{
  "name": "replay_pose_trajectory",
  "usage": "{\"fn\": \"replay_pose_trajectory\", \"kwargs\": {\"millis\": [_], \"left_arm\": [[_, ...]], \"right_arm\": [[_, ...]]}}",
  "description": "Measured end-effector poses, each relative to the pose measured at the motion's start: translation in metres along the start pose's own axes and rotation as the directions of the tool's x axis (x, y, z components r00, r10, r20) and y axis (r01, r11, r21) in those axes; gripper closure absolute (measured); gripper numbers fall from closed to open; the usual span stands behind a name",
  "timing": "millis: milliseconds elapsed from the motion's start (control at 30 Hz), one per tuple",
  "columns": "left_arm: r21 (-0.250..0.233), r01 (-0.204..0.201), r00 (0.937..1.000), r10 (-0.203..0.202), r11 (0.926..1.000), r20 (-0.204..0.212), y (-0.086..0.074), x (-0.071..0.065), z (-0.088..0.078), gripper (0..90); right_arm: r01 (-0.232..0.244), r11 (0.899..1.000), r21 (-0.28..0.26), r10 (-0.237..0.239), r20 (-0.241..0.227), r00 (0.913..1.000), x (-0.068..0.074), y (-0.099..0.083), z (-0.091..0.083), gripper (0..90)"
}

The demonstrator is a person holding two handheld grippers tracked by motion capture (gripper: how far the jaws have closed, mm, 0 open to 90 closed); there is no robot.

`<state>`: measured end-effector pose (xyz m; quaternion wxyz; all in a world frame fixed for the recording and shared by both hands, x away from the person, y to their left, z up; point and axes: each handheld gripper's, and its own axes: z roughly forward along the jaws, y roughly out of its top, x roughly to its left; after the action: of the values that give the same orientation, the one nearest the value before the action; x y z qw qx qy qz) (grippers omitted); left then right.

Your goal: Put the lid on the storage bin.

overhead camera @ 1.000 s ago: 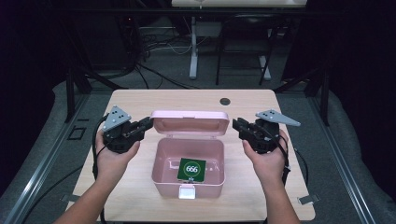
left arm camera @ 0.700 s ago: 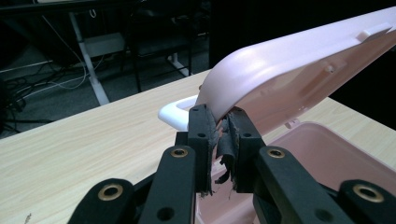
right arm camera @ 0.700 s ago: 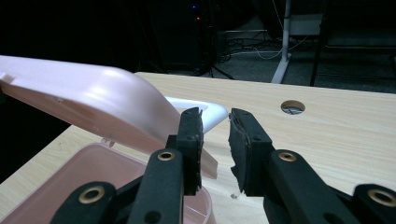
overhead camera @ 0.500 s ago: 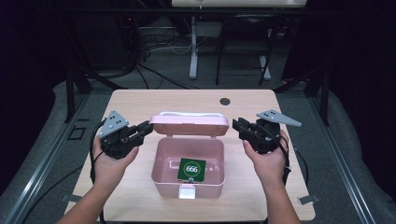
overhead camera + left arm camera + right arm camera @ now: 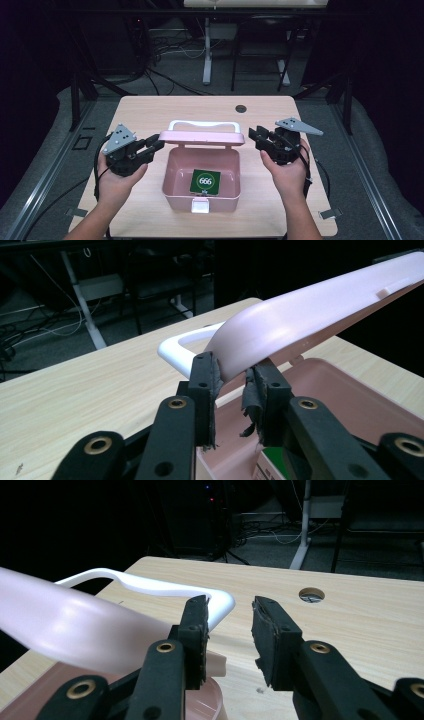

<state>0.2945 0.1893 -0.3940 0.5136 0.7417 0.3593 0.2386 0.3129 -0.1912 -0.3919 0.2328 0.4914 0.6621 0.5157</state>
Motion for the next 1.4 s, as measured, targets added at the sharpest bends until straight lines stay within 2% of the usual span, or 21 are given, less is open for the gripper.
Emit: {"fn": "replay_pose_trajectory", "kwargs": {"millis": [233, 433, 667, 1400], "left_arm": [[0.015, -0.001, 0.9999, 0.001, 0.9999, 0.016, -0.006, -0.003, -0.003, 70.0], [0.019, 0.002, 0.9995, -0.002, 0.9998, 0.03, -0.01, -0.004, -0.006, 67.6], [0.024, -0.005, 0.999, 0.004, 0.9997, 0.046, -0.016, -0.007, -0.011, 67.5], [0.024, -0.022, 0.9981, 0.021, 0.9995, 0.058, -0.035, -0.014, -0.022, 70.7]], "right_arm": [[0.005, 1.0, 0.016, -0.005, 0.001, 1.0, -0.001, -0.001, 0.002, 61.2], [0.002, 1.0, 0.009, -0.002, 0.002, 1.0, -0.002, -0.001, 0.002, 58.5], [0.0, 1.0, 0.009, 0.0, 0.002, 1.0, -0.002, -0.002, 0.003, 57.2], [0.0, 1.0, 0.019, 0.0, 0.007, 1.0, -0.002, -0.005, 0.007, 56.9]]}}
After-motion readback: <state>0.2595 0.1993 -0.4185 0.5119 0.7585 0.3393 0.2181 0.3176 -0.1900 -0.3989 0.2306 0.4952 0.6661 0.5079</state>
